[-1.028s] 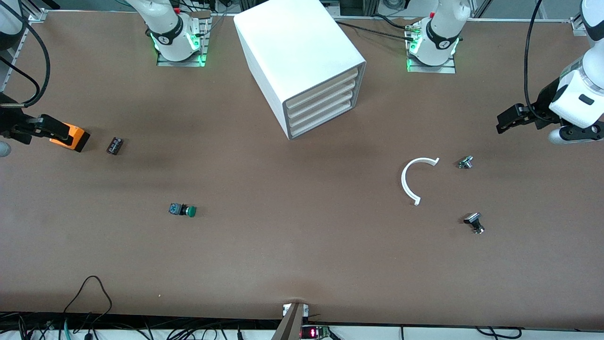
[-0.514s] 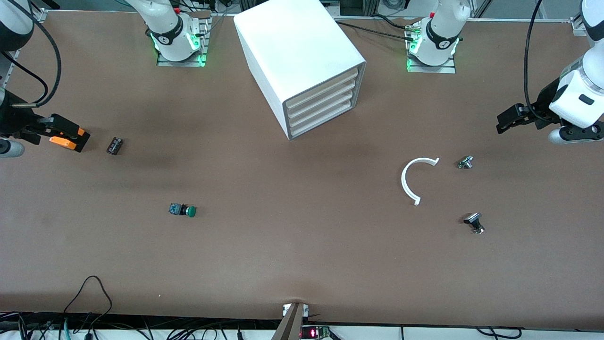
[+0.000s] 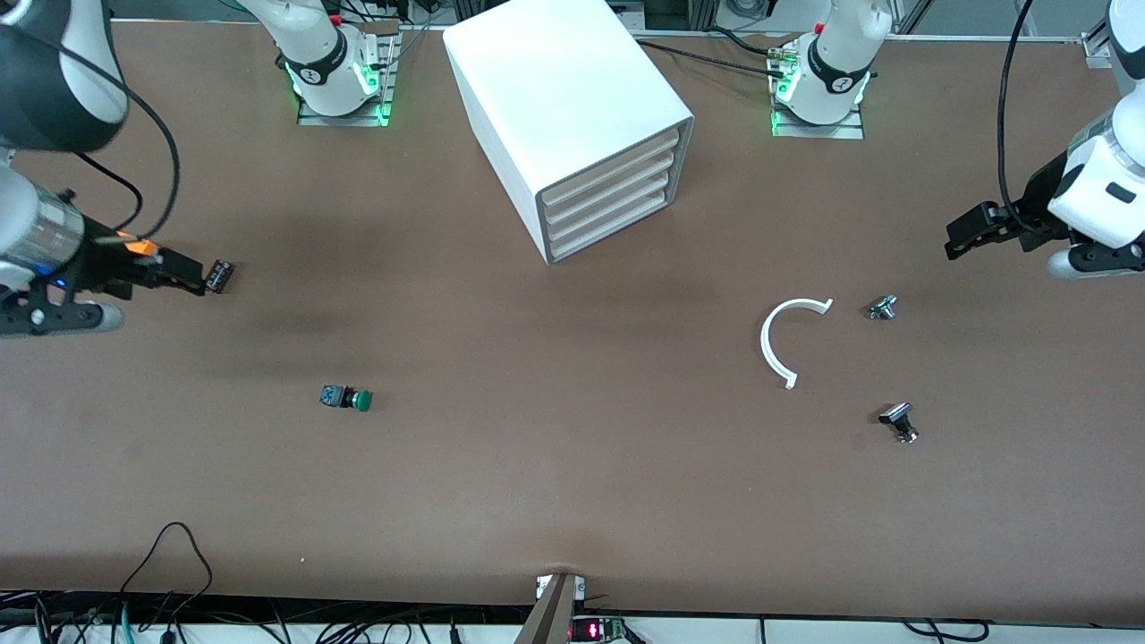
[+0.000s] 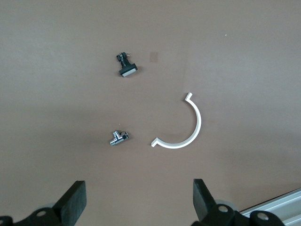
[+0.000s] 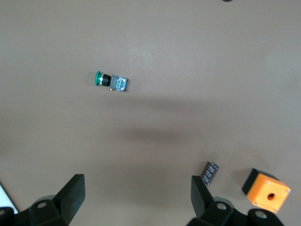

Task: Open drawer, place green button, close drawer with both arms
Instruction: 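Reach the right gripper to the green button while the left gripper approaches the cabinet, then grasp the green button with the right gripper while the left gripper pulls the drawer open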

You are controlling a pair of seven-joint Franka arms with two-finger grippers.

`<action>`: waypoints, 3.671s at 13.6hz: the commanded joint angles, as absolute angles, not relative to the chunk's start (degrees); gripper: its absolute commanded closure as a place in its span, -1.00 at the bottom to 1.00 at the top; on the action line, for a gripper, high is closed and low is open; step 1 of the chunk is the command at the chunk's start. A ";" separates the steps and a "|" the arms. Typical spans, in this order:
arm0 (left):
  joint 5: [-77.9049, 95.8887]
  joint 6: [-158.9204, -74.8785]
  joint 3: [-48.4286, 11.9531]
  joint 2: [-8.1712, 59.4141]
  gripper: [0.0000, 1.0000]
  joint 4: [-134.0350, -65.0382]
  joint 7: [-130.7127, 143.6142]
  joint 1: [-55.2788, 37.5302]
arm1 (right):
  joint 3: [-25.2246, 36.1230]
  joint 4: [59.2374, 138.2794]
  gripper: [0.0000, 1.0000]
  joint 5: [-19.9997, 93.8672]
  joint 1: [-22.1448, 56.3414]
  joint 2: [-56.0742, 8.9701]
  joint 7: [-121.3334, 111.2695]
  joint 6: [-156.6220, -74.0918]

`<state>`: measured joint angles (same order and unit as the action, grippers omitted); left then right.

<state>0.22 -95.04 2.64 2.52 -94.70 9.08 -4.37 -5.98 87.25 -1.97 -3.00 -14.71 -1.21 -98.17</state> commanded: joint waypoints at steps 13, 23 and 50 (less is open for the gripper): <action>24.74 -88.59 -1.23 22.14 -1.00 -99.56 -4.56 -1.67 | -5.89 87.19 -1.00 -2.38 3.16 -37.87 -20.61 -114.49; 57.38 -95.33 -3.15 35.77 -1.00 -109.93 -29.06 -15.11 | -5.80 87.10 -1.00 -2.11 1.76 -43.50 -58.31 -127.77; 59.15 -109.25 -2.11 32.78 0.79 -109.95 -37.53 -9.93 | -5.80 87.63 0.32 -1.85 2.20 -45.27 -71.02 -132.10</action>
